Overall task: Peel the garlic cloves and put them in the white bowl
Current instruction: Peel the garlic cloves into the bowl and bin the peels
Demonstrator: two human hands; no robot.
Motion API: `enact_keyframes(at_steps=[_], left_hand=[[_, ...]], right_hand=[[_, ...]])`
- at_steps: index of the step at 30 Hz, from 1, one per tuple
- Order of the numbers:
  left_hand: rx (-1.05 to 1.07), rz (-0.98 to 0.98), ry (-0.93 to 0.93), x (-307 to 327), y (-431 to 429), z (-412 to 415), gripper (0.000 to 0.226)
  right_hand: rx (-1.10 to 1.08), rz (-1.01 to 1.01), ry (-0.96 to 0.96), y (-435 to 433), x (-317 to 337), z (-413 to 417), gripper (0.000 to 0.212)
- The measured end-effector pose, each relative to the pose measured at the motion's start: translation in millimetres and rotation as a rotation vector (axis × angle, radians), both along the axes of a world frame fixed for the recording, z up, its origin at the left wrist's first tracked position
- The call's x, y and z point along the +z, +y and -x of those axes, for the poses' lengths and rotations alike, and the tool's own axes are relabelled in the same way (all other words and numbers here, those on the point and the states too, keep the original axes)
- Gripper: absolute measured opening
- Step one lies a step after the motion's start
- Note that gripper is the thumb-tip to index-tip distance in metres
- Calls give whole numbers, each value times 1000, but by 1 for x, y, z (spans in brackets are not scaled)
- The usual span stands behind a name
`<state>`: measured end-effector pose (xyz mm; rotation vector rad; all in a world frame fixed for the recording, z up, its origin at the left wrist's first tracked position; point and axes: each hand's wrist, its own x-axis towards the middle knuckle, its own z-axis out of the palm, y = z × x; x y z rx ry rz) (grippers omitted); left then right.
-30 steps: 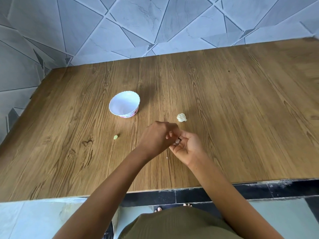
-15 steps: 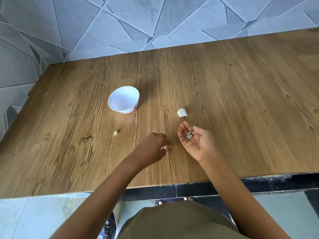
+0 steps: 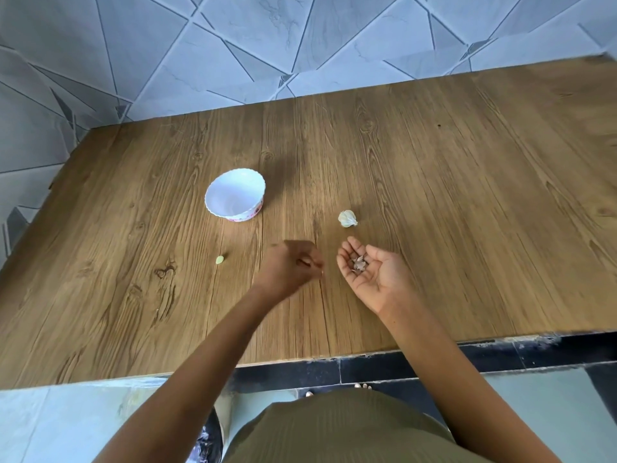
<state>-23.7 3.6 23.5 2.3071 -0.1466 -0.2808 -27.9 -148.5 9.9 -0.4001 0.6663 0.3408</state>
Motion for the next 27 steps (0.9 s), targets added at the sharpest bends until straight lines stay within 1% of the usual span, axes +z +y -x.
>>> enact_keyframes(at_steps=[1, 2, 3, 4, 6, 7, 9, 13, 16, 20, 22, 24, 27], left_hand=[[56, 145, 36, 7, 3, -5, 14], [59, 222, 33, 14, 4, -9, 16], [12, 227, -2, 20, 1, -11, 16], [-61, 183, -50, 25, -4, -12, 15], [-211, 35, -155, 26, -15, -9, 16], [-243, -35, -188, 24, -19, -7, 17], [-220, -98, -210, 21, -23, -6, 17], [-174, -110, -320, 18, -29, -4, 15], [-127, -2, -265, 18, -27, -3, 20], [-77, 141, -176, 19, -16, -2, 32], [58, 287, -115, 20, -9, 2, 37], [235, 442, -44, 19, 1, 9, 37], [412, 569, -22, 17, 24, 22, 31]], right_hand=[[7, 4, 1, 1, 1, 0, 29], [12, 6, 3, 2, 1, 0, 29], [12, 6, 8, 4, 1, 0, 28], [10, 4, 14, 5, 2, 1, 27], [18, 2, 17, 10, 2, 3, 25], [36, 5, 7, 13, 2, 4, 26], [68, 0, -18, 16, 5, 5, 29], [52, -5, -11, 15, 5, 4, 27], [63, 27, -4, 16, 3, 4, 25], [62, 14, -1, 16, 2, 3, 26], [66, -15, 1, 18, 5, 2, 27], [67, -49, 8, 21, 6, 2, 29], [133, -59, 8, 29, 10, 1, 30]])
